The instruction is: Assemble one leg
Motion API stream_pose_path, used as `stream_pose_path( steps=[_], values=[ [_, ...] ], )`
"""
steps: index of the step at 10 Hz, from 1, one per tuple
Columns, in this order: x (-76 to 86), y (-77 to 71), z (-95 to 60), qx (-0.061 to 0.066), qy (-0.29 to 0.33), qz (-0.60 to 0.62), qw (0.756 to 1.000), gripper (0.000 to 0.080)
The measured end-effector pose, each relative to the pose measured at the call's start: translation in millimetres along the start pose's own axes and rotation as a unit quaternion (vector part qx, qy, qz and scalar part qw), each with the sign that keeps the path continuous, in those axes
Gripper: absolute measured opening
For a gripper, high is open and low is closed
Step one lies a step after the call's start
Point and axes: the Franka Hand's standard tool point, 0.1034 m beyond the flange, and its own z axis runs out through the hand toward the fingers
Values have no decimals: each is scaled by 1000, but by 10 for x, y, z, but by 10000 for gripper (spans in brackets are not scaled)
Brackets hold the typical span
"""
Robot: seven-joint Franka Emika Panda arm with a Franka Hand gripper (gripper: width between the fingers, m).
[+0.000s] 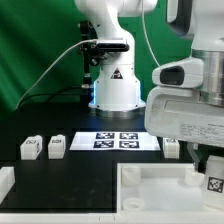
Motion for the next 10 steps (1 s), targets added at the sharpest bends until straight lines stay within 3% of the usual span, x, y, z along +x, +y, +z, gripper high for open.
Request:
stream_pose_path(
  steps=[2,3,6,8,9,10],
  values=[
    [61,57,13,-2,0,123,992,292],
    [70,82,20,4,-8,210,978,292],
    [8,134,39,34,-43,523,851,292],
    [-15,104,30,27,-46,616,786,294],
    [-15,108,32,27,-46,618,784,294],
    [-20,111,41,26,-46,612,789,353]
  ],
)
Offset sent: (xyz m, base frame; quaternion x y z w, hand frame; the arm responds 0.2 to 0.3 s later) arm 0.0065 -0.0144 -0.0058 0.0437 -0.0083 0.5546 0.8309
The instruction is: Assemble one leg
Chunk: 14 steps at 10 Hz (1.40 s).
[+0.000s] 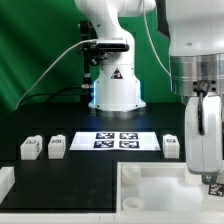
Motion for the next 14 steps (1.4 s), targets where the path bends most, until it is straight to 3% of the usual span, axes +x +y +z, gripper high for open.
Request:
stream_pose_path(
  steps=[1,2,4,7,8,10,11,12,13,14],
  values=[
    [-16,-5,7,6,1,-47,999,552],
    [-75,13,32,15,-1,-103,995,552],
    [-177,63,42,14,4,-272,962,640],
    [-159,55,45,13,6,-394,919,648],
    [-144,48,47,12,9,-459,888,649],
    [-86,-18,39,3,32,-649,760,649],
    [-85,-25,34,1,35,-680,733,649],
    [-80,-22,40,0,35,-673,738,640],
    [-80,-22,40,1,35,-654,755,485],
    [-78,-22,40,1,35,-653,756,485]
  ],
)
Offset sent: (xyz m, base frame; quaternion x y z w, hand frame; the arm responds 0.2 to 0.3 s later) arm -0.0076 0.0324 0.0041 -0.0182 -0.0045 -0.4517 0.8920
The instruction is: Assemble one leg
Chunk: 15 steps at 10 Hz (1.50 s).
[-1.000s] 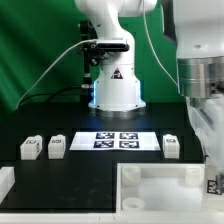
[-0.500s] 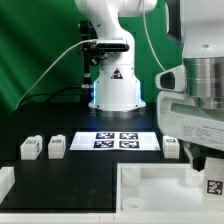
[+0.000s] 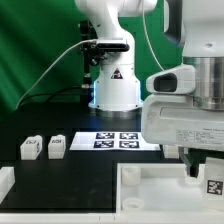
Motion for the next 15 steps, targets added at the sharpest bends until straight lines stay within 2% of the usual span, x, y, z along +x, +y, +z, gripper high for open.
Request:
stream_pose_path(
  steps=[1,3,4,5,6,7,8,9,10,12,13,14,15],
  values=[
    [0,1,0,0,0,38,999,287],
    [6,17,5,-1,-2,176,984,291],
    [20,28,9,-8,-6,285,959,291],
    [23,42,10,-13,-13,402,915,291],
    [17,48,12,-11,-19,508,861,291],
    [10,59,10,0,-28,596,802,291],
    [-5,75,9,13,-32,656,754,291],
    [-11,80,7,10,-38,696,717,294],
    [-4,79,3,3,-42,706,707,294],
    [-6,81,10,4,-42,695,718,294],
    [-19,63,14,8,-39,665,746,365],
    [-66,9,25,12,-38,616,787,538],
    [-81,-28,17,16,-39,531,846,538]
  ],
)
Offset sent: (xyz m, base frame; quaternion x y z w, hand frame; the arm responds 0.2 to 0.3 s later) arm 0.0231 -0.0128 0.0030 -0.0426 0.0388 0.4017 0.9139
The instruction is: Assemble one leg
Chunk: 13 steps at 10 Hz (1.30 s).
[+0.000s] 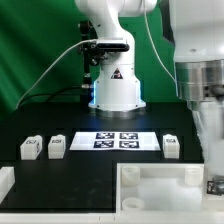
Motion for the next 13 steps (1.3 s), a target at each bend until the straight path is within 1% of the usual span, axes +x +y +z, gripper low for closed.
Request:
stream_pose_path(
  steps=[1,2,3,4,5,6,7,8,9,10,11,12,13],
  values=[
    [-7,4,7,0,-1,-66,998,631],
    [5,4,11,0,0,-82,997,644],
    [16,2,9,0,1,-147,989,644],
    [21,2,11,-1,2,-185,983,648],
    [40,-1,9,-3,6,-257,966,649],
    [53,-41,-14,-18,25,-397,917,649],
    [23,-92,-46,-16,32,-492,870,649],
    [35,-101,-52,-13,34,-564,825,649],
    [57,-87,-40,-10,37,-581,813,649],
    [57,-83,-33,-10,37,-561,827,627],
    [60,-83,-32,-9,37,-546,837,485],
    [62,-83,-31,-9,37,-538,842,485],
    [69,-75,-26,-9,37,-513,858,310]
  ],
)
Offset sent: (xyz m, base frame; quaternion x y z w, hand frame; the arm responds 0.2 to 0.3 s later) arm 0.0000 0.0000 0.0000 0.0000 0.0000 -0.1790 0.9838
